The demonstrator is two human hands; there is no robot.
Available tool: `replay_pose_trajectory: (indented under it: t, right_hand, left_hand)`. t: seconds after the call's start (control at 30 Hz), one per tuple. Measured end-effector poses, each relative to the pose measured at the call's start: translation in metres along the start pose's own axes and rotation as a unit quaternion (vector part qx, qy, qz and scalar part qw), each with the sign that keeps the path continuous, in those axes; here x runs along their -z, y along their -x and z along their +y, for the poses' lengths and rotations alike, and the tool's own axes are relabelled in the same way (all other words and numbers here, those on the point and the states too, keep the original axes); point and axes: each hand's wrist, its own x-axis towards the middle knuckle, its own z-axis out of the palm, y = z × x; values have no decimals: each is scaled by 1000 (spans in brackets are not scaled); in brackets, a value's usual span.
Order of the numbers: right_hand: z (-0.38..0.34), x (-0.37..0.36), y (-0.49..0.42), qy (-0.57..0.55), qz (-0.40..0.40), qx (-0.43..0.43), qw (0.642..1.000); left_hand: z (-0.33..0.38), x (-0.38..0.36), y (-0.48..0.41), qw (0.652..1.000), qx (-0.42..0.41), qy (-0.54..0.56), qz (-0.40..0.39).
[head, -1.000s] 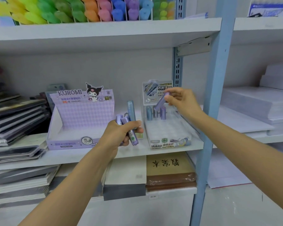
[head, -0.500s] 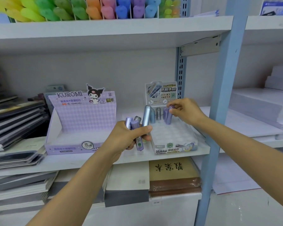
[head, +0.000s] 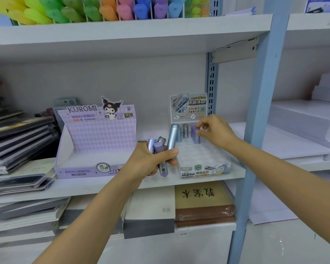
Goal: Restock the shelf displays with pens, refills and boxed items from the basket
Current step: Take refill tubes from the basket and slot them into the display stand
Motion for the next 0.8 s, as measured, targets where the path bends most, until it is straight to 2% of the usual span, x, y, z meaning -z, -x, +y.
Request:
replay_pose_trajectory:
  t: [0.07, 0.1, 0.13, 0.2, 0.23, 0.3, 0.4, 0.57, 0.8]
  right_hand:
    - [-11, 6, 3, -35, 33, 16, 999]
    - [-20, 11, 7, -99, 33, 20, 994]
    - [-29, 16, 12, -188, 1, 17, 982]
    - [-46, 23, 22, -349, -122, -2, 929]
    - [-52, 23, 27, -376, -172, -3, 910]
    - [-60, 20, 35, -380, -212, 18, 900]
    - [-60, 17, 35, -409, -171, 20, 896]
    - [-45, 25, 21, -429, -36, -24, 902]
    - [-38, -1, 6, -237, 26, -19, 971]
  left_hand:
    - [-1, -1, 1, 1000, 0, -5, 0]
    - [-1, -2, 2, 1000, 0, -9, -3]
    - [-1, -3, 2, 1000, 1, -11, -6]
    - [-1, -7, 2, 1000, 2, -13, -9]
    - [-1, -8, 2, 1000, 2, -15, -9]
    - [-1, -12, 2, 1000, 2, -21, -14]
    - [0, -13, 3, 1000, 5, -18, -13]
    - [-1, -5, 1, 998, 41, 50, 0]
    - [-2, 1, -3, 993, 58, 101, 12]
